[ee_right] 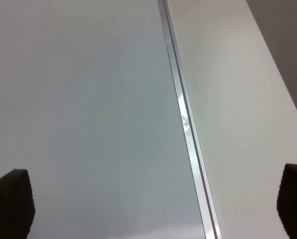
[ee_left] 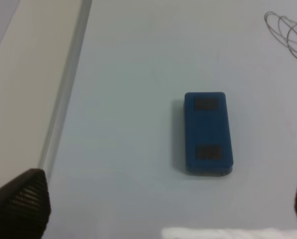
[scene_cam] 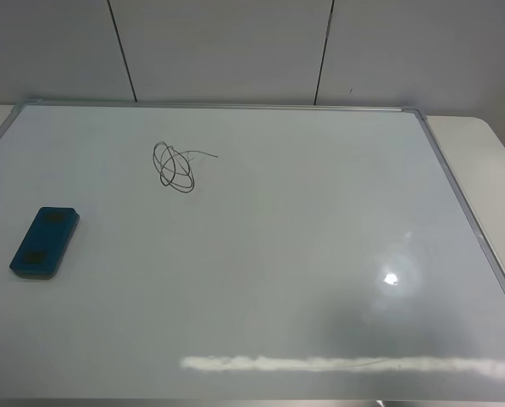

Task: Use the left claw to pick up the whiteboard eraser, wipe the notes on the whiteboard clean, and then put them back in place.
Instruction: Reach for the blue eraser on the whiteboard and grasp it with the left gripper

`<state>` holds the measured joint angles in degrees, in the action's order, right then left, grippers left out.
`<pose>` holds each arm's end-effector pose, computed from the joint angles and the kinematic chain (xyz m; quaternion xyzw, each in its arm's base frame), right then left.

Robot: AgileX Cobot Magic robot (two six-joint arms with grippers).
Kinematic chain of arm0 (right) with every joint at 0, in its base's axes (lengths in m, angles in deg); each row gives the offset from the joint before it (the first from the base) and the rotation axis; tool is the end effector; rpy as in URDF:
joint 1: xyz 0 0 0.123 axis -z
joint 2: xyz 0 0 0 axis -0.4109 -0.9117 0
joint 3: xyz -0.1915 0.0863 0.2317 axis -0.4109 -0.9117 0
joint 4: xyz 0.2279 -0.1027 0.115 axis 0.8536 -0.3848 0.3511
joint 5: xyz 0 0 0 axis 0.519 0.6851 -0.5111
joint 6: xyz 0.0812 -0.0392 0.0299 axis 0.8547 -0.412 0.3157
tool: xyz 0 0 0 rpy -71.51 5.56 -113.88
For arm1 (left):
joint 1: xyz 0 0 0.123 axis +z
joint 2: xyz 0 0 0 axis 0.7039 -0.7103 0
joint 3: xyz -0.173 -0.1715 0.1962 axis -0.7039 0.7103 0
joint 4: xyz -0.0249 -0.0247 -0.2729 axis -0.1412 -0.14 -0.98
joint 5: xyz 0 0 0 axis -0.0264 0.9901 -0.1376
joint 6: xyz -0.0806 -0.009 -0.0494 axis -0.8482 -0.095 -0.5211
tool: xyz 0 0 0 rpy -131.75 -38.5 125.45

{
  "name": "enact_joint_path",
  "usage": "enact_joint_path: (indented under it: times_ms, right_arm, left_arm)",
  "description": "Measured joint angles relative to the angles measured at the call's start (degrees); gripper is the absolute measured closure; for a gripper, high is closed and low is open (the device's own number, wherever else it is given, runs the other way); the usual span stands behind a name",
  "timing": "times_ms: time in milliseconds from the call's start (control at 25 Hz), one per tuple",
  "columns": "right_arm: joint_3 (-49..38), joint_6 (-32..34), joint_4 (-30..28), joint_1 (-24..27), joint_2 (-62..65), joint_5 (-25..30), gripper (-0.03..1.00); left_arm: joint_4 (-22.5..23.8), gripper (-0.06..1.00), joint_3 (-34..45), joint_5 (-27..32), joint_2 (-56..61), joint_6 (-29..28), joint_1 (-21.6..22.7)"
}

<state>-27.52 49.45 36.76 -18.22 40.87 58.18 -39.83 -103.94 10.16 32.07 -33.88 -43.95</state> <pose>-0.0086 0.0063 0.2875 0.0280 0.8510 -0.0052 0.5244 -0.0104 0.0055 0.2910 -0.0072 0.8454 0.0383 0.5327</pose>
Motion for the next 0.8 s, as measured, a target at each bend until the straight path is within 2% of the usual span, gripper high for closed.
enact_joint_path:
  times_ms: [600, 800]
  right_arm:
    - [0.00, 0.00, 0.00, 0.00, 0.00, 0.00, 0.00]
    - [0.00, 0.00, 0.00, 0.00, 0.00, 0.00, 0.00]
  left_arm:
    - [0.00, -0.05, 0.00, -0.05, -0.09, 0.00, 0.00]
    - [0.73, -0.05, -1.12, -0.37, -7.79, 0.00, 0.00]
